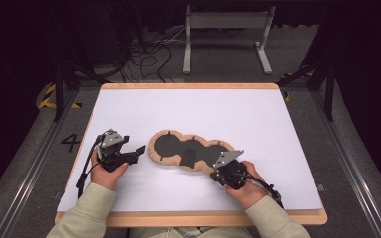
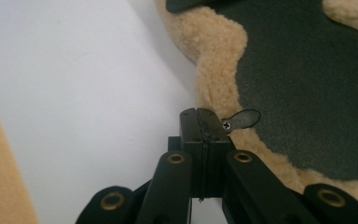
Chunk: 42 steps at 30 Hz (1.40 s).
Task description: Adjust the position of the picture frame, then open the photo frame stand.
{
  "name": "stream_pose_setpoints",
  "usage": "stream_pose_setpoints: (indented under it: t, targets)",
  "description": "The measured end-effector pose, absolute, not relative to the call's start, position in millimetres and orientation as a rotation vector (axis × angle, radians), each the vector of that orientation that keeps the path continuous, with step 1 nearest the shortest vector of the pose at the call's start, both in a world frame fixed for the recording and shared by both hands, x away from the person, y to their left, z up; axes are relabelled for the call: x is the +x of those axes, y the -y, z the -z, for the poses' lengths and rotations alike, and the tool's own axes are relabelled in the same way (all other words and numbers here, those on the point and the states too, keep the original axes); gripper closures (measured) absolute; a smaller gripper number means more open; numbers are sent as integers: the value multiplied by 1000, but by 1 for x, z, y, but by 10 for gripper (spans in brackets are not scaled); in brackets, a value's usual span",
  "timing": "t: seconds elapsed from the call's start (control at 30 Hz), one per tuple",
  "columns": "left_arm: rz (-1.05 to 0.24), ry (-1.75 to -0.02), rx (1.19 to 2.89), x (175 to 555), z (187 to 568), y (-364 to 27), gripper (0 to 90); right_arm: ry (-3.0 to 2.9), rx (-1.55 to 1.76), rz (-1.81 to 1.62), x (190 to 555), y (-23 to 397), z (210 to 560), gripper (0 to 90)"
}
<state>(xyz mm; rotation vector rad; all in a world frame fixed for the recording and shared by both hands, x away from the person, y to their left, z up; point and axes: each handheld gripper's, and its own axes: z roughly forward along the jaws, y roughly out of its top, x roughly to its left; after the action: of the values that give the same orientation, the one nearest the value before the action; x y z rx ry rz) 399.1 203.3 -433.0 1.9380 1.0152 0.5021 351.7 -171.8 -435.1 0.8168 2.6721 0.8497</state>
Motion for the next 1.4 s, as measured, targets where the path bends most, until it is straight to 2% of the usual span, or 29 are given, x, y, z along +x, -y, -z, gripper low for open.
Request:
stream_pose_setpoints:
  t: [0.67,0.93,1.1,1.4]
  targets:
    - [-489,-1006,1957,399,434,-199,286,-2509,919,-805,388,200,437,900]
    - [-470,-992,1953,397,430,-197,293,-2484,927,-907,381,207,424,890]
    - [-472,-967,1954,394,425,-192,295,-2458,929,-998,375,214,411,847]
    - [-470,-958,1959,392,422,-188,296,-2480,912,-1086,370,210,399,843]
